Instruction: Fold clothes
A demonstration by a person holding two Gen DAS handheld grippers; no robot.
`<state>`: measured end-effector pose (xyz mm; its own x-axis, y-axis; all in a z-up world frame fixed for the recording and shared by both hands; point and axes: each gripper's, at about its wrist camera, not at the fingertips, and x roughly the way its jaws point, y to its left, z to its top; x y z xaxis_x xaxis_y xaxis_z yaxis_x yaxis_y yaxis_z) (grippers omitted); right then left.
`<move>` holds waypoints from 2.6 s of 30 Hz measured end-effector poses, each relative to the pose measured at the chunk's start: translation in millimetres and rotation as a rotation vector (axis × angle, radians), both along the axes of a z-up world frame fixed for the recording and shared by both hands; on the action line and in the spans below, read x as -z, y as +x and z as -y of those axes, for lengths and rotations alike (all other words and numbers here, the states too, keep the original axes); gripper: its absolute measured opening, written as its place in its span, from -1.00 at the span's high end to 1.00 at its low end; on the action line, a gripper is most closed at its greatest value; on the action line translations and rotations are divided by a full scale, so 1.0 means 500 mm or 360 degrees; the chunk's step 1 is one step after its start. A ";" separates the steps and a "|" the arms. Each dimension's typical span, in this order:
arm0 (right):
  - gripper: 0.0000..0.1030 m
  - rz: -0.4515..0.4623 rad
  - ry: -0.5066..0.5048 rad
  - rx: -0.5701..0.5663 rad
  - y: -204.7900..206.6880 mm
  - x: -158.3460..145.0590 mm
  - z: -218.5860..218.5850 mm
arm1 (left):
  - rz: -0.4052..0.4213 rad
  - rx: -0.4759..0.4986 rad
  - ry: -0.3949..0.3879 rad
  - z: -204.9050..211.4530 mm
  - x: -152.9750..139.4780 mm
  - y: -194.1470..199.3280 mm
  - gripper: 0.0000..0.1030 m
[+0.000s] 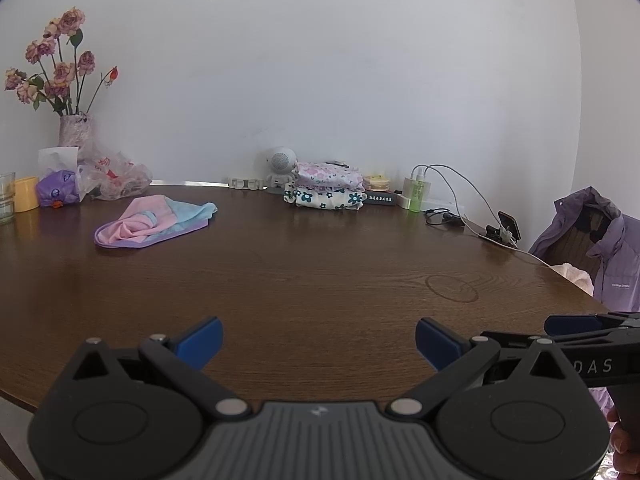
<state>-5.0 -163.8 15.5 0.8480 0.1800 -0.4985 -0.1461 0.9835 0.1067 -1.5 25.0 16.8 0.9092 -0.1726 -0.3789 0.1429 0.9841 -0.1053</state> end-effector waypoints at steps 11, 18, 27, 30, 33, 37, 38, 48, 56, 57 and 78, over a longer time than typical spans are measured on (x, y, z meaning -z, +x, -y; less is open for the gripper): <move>-0.99 -0.0009 0.0002 0.0001 0.000 0.002 -0.002 | -0.0001 -0.0002 -0.0003 -0.001 0.002 -0.003 -1.00; -0.99 -0.0015 0.0003 -0.0003 0.002 0.002 -0.002 | 0.0005 -0.0002 -0.0002 0.001 0.001 -0.006 -1.00; -0.99 -0.0019 0.0002 -0.0006 0.003 0.003 0.000 | -0.0001 0.0002 0.0000 0.000 0.001 -0.003 -1.00; -0.99 -0.0020 0.0001 -0.0008 0.003 0.004 0.000 | -0.0005 -0.0002 0.0002 0.000 0.002 -0.003 -1.00; -0.99 -0.0021 0.0001 -0.0009 0.003 0.004 0.000 | -0.0006 -0.0001 0.0002 0.000 0.002 -0.004 -1.00; -0.99 -0.0021 0.0002 -0.0007 0.003 0.004 -0.001 | -0.0007 0.0000 0.0001 0.000 0.003 -0.004 -1.00; -0.99 -0.0022 0.0002 -0.0007 0.003 0.003 -0.001 | -0.0007 0.0001 0.0001 0.000 0.003 -0.004 -1.00; -0.99 -0.0025 0.0005 -0.0008 0.002 0.004 -0.003 | -0.0011 0.0005 0.0002 0.001 0.003 -0.003 -1.00; -0.99 -0.0026 0.0003 -0.0010 0.001 0.004 -0.004 | -0.0011 -0.0004 0.0004 0.002 0.003 -0.003 -1.00; -0.99 -0.0026 0.0004 -0.0010 0.000 0.004 -0.005 | -0.0012 -0.0005 0.0004 0.002 0.003 -0.003 -1.00; -0.99 -0.0026 0.0007 -0.0020 -0.002 0.000 -0.006 | -0.0004 -0.0016 -0.0006 0.000 0.000 -0.008 -1.00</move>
